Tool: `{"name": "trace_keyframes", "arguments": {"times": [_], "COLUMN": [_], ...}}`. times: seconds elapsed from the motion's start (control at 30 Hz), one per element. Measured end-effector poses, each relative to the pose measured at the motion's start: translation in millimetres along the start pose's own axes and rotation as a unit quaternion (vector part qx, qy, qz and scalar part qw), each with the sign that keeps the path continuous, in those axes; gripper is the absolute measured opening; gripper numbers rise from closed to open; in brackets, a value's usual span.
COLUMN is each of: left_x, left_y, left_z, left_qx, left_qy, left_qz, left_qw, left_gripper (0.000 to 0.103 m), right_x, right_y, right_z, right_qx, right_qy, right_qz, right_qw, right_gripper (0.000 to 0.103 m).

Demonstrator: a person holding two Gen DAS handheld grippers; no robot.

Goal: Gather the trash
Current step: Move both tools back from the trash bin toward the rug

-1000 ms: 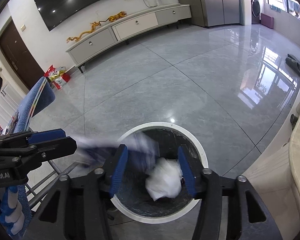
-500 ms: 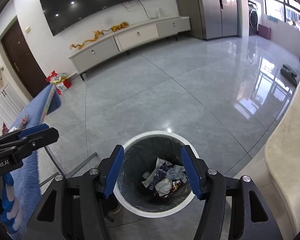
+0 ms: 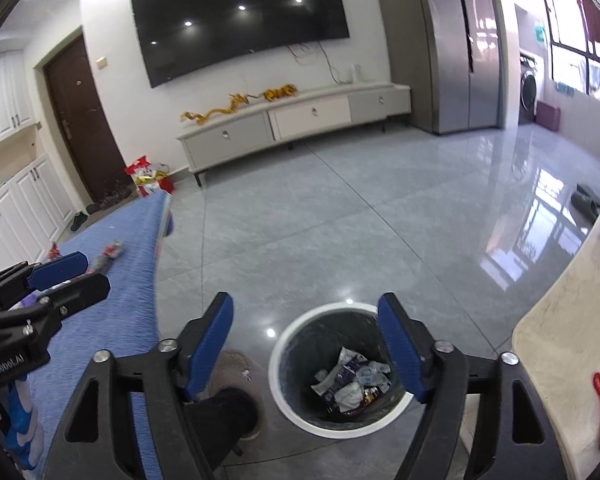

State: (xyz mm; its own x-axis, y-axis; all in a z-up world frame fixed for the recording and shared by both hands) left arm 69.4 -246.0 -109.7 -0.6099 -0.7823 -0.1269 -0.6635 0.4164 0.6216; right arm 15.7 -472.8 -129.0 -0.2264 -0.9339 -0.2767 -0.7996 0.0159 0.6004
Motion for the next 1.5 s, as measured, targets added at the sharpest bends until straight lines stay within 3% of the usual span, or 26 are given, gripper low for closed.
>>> {"name": "trace_keyframes", "arguments": {"times": [0.4, 0.77, 0.9, 1.07, 1.27, 1.5], "left_x": [-40, -95, -124, -160, -221, -300], "left_y": [68, 114, 133, 156, 190, 224], "left_z": [10, 19, 27, 41, 76, 131], "left_qx": [0.056, 0.106, 0.12, 0.123, 0.124, 0.105], "left_qy": [0.024, 0.089, 0.109, 0.125, 0.154, 0.199], "left_qz": [-0.063, -0.108, -0.13, -0.162, -0.226, -0.316], "left_qw": [0.9961, 0.9845, 0.9782, 0.9712, 0.9538, 0.9217], "left_gripper": [0.068, 0.07, 0.07, 0.07, 0.074, 0.078], "right_x": [-59, -106, -131, -150, -177, -216], "right_y": [38, 80, 95, 108, 118, 108], "right_z": [-13, -31, -36, -41, -50, -50], "right_qx": [0.035, 0.089, 0.111, 0.126, 0.151, 0.165], "right_qy": [0.047, 0.087, 0.114, 0.119, 0.134, 0.151], "right_qz": [-0.015, 0.019, 0.015, -0.011, -0.03, -0.08], "right_qw": [0.998, 0.992, 0.987, 0.985, 0.979, 0.971], "right_gripper": [0.091, 0.093, 0.094, 0.103, 0.103, 0.103]}}
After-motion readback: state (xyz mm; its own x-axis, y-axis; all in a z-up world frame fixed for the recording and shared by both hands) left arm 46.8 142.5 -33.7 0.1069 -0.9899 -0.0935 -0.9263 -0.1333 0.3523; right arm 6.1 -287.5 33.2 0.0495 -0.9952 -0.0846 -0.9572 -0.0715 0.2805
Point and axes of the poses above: each gripper's, at about its wrist camera, not at the fingertips, and y roughly against the way its jaws point, x to its right, z to its underside, the point moved 4 cm from there along -y, roughly the way its jaws point, and after that the axes turned 8 degrees about -z, right-handed, at the moved point
